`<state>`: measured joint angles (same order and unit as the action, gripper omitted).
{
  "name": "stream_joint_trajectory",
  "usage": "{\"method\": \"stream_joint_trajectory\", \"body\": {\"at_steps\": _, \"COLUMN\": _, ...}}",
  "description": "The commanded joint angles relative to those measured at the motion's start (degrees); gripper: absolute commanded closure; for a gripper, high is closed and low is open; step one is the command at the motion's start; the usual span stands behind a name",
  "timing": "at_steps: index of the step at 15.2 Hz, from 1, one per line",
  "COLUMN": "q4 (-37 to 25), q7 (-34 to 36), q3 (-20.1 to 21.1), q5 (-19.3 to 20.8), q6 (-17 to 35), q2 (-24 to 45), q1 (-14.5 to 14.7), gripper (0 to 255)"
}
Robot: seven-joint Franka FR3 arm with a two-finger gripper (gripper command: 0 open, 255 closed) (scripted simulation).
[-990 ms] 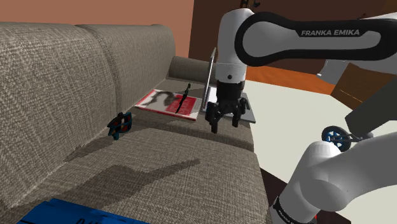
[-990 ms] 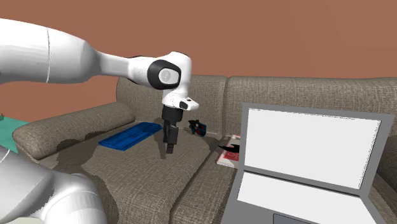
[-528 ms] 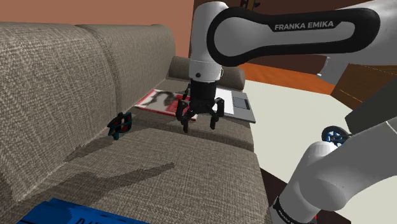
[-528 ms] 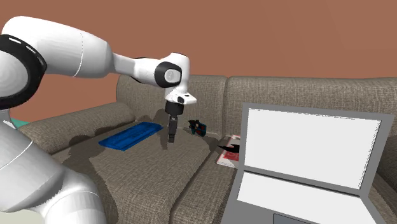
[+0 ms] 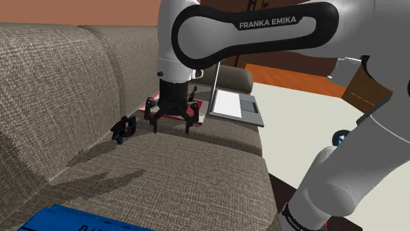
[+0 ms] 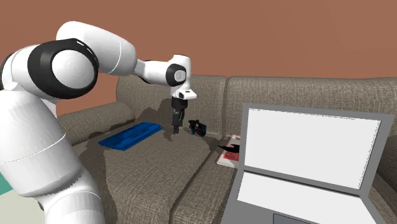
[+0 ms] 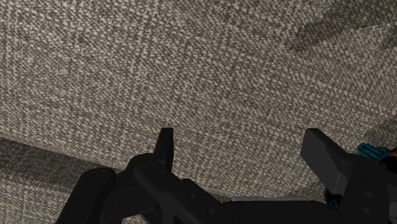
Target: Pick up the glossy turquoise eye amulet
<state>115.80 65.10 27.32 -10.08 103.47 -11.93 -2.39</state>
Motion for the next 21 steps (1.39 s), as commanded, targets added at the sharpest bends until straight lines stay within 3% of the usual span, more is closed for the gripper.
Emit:
{"method": "stream_joint_trajectory", "body": {"at_steps": 1, "q4": -4.68, "q7": 6.02, "q3": 1.9, "q5": 2.49, "q6": 0.9, "q2": 4.87, "q1": -0.35, "gripper": 0}}
{"method": "stream_joint_trajectory", "body": {"at_steps": 6, "q4": -16.98, "q7": 19.79, "q3": 4.39, "q5": 10.59, "q6": 1.08, "q2": 16.93, "q1": 0.83, "gripper": 0}}
{"method": "stream_joint_trajectory", "body": {"at_steps": 12, "q4": -36.16, "q7": 33.61, "q3": 3.15, "q5": 20.84, "q6": -3.17, "q2": 32.26, "q1": 6.57, "gripper": 0}}
{"method": "stream_joint_trajectory", "body": {"at_steps": 21, "q4": -30.05, "q7": 33.84, "q3": 2.67, "q5": 20.81, "q6": 2.75, "q2": 32.06, "q1": 6.12, "gripper": 0}}
